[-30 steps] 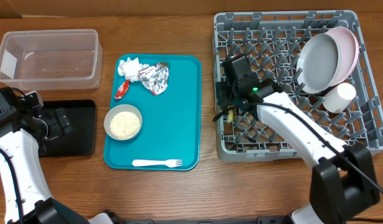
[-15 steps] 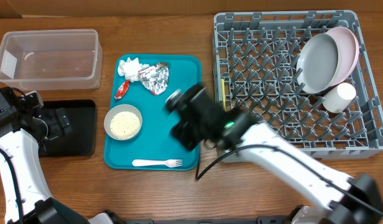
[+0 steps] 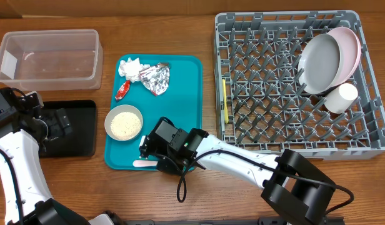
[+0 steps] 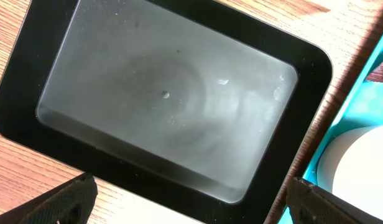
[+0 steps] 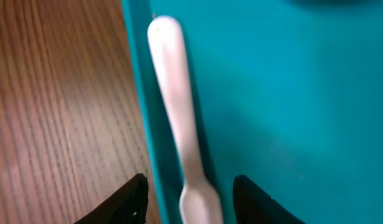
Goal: Sort waste into correct bins and load items into the dishwasher rack
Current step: 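Lower the right gripper onto the white fork and grasp it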
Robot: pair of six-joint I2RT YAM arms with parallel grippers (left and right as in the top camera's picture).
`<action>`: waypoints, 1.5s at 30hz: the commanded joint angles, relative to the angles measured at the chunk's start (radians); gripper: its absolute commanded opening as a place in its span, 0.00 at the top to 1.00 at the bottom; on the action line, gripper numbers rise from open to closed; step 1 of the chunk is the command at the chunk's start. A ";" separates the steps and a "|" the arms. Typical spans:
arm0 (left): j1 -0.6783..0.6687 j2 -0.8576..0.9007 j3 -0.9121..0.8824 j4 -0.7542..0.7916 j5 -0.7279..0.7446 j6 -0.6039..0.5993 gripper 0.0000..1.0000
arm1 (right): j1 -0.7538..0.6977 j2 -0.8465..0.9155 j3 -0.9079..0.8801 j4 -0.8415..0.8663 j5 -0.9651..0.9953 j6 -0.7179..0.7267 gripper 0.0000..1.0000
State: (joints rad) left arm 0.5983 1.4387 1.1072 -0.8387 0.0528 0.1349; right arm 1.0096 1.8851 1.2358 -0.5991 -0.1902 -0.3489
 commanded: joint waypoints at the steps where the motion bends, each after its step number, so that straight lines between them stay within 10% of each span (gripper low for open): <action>1: 0.009 0.003 0.021 0.001 0.011 0.016 0.00 | 0.001 -0.005 -0.001 0.035 0.021 -0.022 0.54; 45: 0.009 0.003 0.021 0.001 0.011 0.015 0.00 | 0.005 0.058 0.032 -0.021 0.227 -0.101 0.96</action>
State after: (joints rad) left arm 0.5983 1.4387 1.1072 -0.8387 0.0528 0.1349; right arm 1.0107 1.9659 1.2564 -0.5964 -0.0101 -0.4492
